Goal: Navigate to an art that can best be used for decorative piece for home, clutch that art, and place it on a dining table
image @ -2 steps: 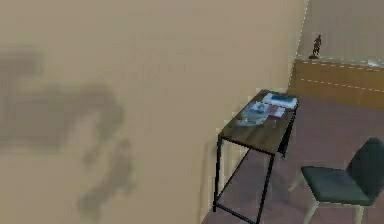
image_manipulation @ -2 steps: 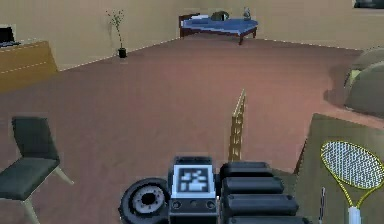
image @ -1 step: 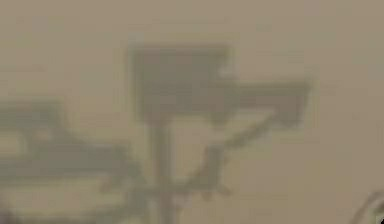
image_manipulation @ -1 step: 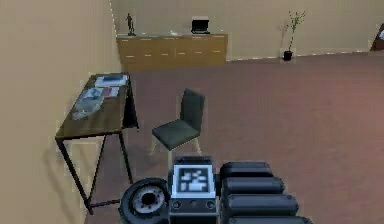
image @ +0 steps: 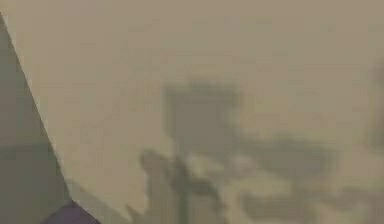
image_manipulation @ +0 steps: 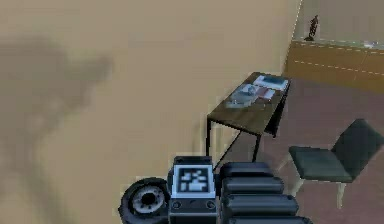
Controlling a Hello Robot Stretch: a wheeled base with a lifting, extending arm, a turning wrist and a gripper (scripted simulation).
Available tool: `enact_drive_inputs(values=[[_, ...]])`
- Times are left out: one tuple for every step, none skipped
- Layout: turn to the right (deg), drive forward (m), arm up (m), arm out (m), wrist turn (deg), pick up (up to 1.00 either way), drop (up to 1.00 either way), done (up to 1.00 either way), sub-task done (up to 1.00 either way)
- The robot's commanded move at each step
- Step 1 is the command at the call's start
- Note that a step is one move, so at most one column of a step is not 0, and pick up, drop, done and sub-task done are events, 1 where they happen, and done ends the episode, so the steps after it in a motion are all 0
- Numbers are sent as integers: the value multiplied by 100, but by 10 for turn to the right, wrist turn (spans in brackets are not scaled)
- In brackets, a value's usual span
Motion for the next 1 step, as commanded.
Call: enact_drive_inputs(values=[[-420,0,0,0,0,0,0,0,0]])
